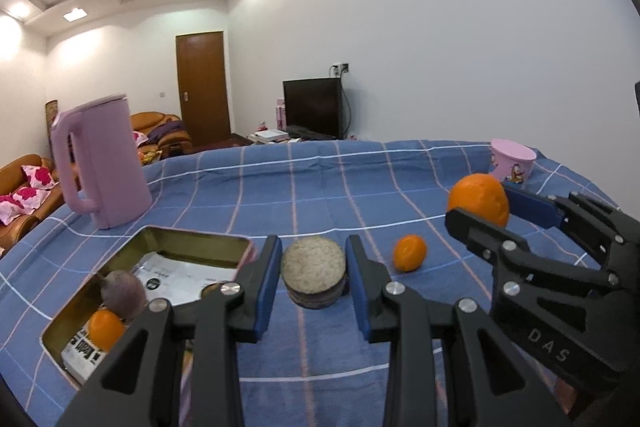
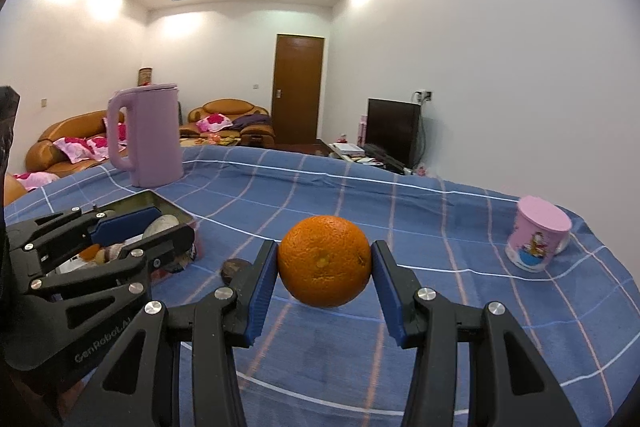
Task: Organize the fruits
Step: 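Carry the cookie in the left gripper over the tin while the right carries the orange there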
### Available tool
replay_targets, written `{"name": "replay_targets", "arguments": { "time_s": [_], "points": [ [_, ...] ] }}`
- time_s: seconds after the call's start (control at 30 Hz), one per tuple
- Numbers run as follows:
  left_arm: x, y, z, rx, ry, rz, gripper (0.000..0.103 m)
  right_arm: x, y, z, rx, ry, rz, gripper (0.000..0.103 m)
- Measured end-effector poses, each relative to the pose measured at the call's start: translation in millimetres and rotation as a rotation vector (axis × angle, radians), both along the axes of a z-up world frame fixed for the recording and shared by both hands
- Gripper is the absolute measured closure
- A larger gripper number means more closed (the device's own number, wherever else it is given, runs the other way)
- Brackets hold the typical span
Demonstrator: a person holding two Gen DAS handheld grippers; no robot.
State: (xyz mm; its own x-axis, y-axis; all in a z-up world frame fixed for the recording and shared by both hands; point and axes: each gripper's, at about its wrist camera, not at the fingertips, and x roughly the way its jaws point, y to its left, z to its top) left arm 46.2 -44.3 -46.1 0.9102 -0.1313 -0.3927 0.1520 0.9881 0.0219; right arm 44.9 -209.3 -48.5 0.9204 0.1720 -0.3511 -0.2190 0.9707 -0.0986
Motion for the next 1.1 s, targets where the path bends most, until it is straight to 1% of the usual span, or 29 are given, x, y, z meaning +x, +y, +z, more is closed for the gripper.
{"name": "replay_targets", "arguments": {
  "time_s": [0.5,1.1],
  "points": [
    [-5,56,1,-0.011,0.024,0.106,0.069,9,60,0,0.002,0.013,0.134,0.054],
    [-10,131,0,-0.024,0.054,0.264,0.069,5,114,0,0.013,0.035,0.249,0.054]
  ]
}}
